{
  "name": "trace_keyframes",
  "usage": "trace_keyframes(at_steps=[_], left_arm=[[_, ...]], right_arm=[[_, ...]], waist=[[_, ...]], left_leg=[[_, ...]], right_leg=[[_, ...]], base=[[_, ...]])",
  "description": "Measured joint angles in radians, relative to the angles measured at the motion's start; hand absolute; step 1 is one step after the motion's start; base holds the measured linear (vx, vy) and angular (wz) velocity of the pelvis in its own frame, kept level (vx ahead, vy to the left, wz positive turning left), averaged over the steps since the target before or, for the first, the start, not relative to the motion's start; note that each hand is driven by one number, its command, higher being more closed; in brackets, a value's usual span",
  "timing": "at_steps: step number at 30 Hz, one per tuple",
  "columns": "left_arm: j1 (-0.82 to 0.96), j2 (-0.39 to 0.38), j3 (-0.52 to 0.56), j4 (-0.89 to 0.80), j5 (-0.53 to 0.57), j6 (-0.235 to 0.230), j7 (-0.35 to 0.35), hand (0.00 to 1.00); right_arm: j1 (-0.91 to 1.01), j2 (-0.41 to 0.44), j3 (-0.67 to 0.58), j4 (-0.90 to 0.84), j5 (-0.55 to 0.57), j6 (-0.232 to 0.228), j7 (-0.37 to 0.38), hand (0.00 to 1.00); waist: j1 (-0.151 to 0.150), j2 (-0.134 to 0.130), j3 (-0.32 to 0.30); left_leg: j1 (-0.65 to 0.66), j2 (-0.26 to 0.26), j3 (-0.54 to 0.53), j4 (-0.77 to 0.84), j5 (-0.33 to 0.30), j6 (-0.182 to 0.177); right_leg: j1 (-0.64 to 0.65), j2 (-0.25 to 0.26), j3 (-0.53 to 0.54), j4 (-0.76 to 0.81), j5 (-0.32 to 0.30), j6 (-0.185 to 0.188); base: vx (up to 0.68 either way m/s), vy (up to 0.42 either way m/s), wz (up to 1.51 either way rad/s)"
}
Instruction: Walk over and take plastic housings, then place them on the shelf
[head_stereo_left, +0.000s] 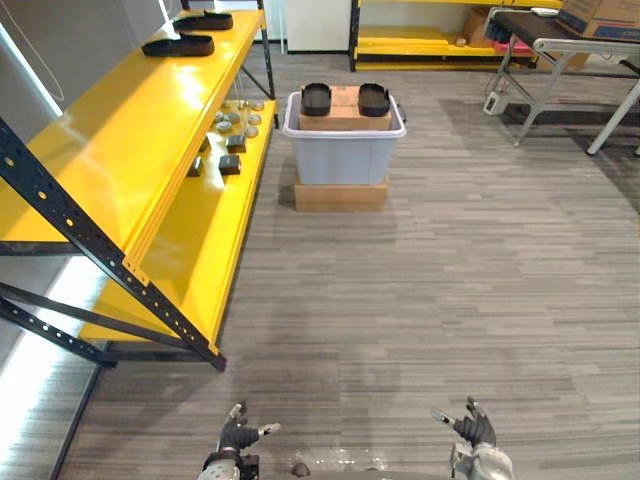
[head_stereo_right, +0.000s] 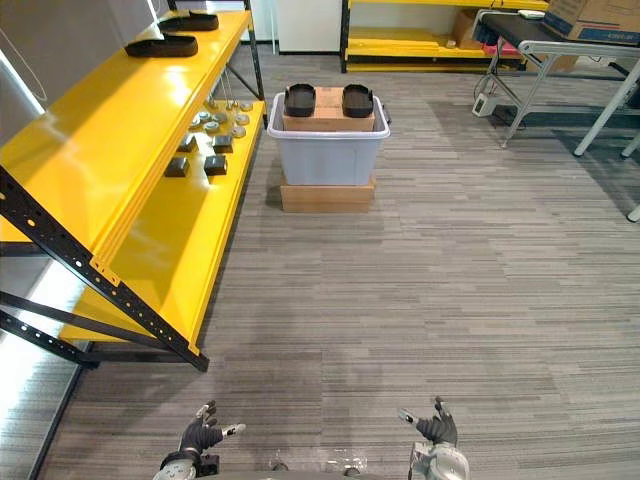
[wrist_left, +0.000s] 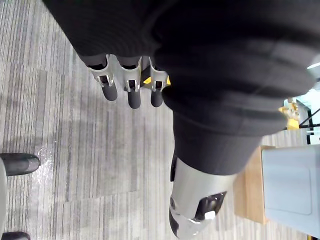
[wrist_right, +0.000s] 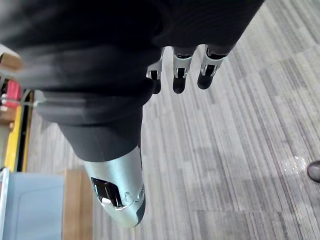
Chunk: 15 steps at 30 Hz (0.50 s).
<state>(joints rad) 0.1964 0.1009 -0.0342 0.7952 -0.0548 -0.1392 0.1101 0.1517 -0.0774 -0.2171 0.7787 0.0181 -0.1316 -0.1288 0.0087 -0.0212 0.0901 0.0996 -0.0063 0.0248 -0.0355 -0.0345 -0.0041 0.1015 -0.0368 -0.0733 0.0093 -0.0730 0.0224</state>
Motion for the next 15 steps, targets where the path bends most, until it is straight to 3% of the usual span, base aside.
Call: trace_keyframes(at_steps=[6,15], left_arm=[[0.009,0.001,-0.001,-0.049,0.049,-0.001,-0.001,0.00],[0.021,0.001,0.005,-0.054,0.050,-0.001,0.002,0.00]], right_arm=[[0.004,-0.010,0.010,-0.015,-0.051,0.000,0.006,0.00],[0.007,-0.012,0.022,-0.015,-0.051,0.003,0.018,0.00]], waist=[[-0.002,0.016,0.010],[-0.022,0.017,0.011]], left_leg=[[0.014,-0.004,-0.010,0.001,-0.003,-0.004],[0.019,-0.005,-0.007,0.003,-0.004,-0.004]], right_leg=[[0.018,-0.006,-0.010,0.003,-0.010,0.015],[0.015,-0.009,-0.008,0.024,-0.017,0.012]], base=[[0.01,-0.007,0.06],[-0.06,-0.010,-0.01]])
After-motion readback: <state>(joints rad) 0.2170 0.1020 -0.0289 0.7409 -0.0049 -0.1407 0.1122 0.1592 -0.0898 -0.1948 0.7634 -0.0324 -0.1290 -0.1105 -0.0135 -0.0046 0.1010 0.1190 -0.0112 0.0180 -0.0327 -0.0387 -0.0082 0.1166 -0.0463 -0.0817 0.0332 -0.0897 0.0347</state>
